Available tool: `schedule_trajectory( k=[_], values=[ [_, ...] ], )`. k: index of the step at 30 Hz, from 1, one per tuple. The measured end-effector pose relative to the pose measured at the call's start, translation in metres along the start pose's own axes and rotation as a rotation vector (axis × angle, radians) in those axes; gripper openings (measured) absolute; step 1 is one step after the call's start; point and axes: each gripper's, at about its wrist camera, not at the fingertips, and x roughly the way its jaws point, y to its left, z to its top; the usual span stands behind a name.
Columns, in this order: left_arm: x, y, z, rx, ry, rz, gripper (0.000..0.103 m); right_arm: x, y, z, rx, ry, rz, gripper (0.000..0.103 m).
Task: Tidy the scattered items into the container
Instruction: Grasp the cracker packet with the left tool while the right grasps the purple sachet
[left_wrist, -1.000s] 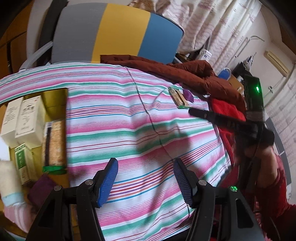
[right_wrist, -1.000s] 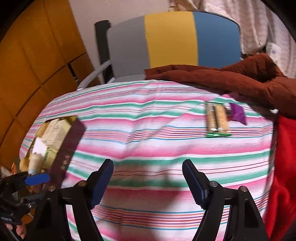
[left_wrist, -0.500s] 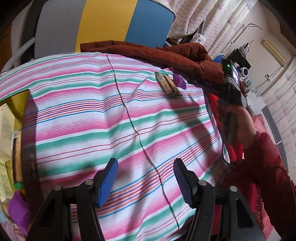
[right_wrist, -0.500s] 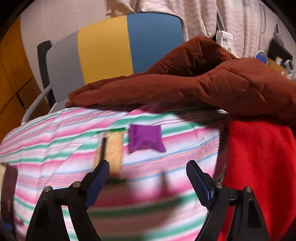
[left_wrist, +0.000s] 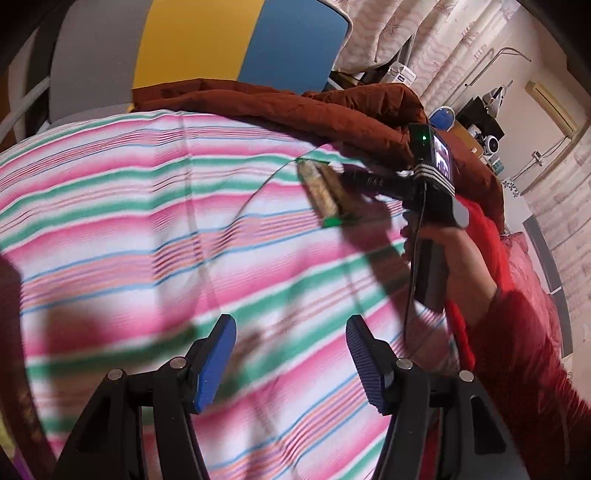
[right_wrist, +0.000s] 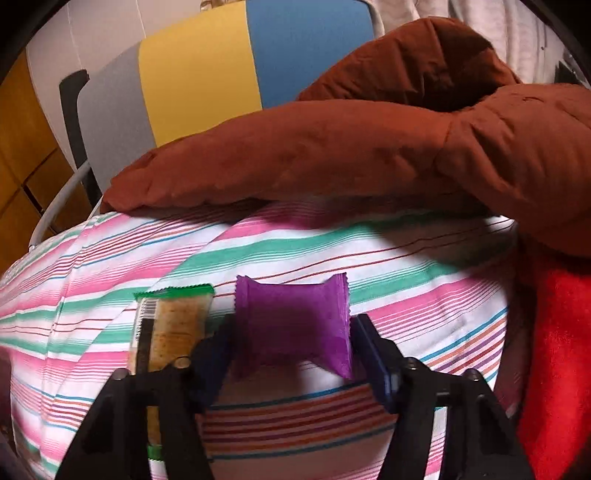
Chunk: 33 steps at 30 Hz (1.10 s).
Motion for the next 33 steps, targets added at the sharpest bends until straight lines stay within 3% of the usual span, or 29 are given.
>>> schedule_trajectory(
  k=[4, 10, 15, 20, 25, 29, 33],
  values=[
    [0.029, -0.02, 0.029, 0.023, 0.007, -0.014, 0.063, -0.007, -0.008, 0.005, 0.064, 0.019, 0.05, 0.056],
    [0.068, -0.038, 0.066, 0.013, 0.01, 0.01, 0.064, -0.024, -0.02, 0.01, 0.056, 0.052, -0.06, 0.056],
    [0.106, -0.053, 0.099, -0.008, 0.058, 0.012, 0.066, -0.024, -0.044, 0.011, 0.136, 0.069, -0.05, 0.056],
    [0.145, -0.065, 0.125, -0.006, 0.092, 0.082, 0.066, -0.029, -0.054, 0.015, 0.155, 0.047, -0.042, 0.056],
    [0.163, -0.069, 0.125, 0.079, 0.069, 0.142, 0.064, -0.036, -0.052, 0.021, 0.153, 0.021, -0.04, 0.056],
    [0.157, -0.07, 0.109, 0.202, 0.015, 0.171, 0.051, -0.032, -0.045, 0.019, 0.153, 0.025, -0.027, 0.056],
    [0.143, -0.059, 0.094, 0.21, 0.004, 0.137, 0.047, -0.04, -0.046, 0.016, 0.147, 0.013, -0.015, 0.056]
  ],
)
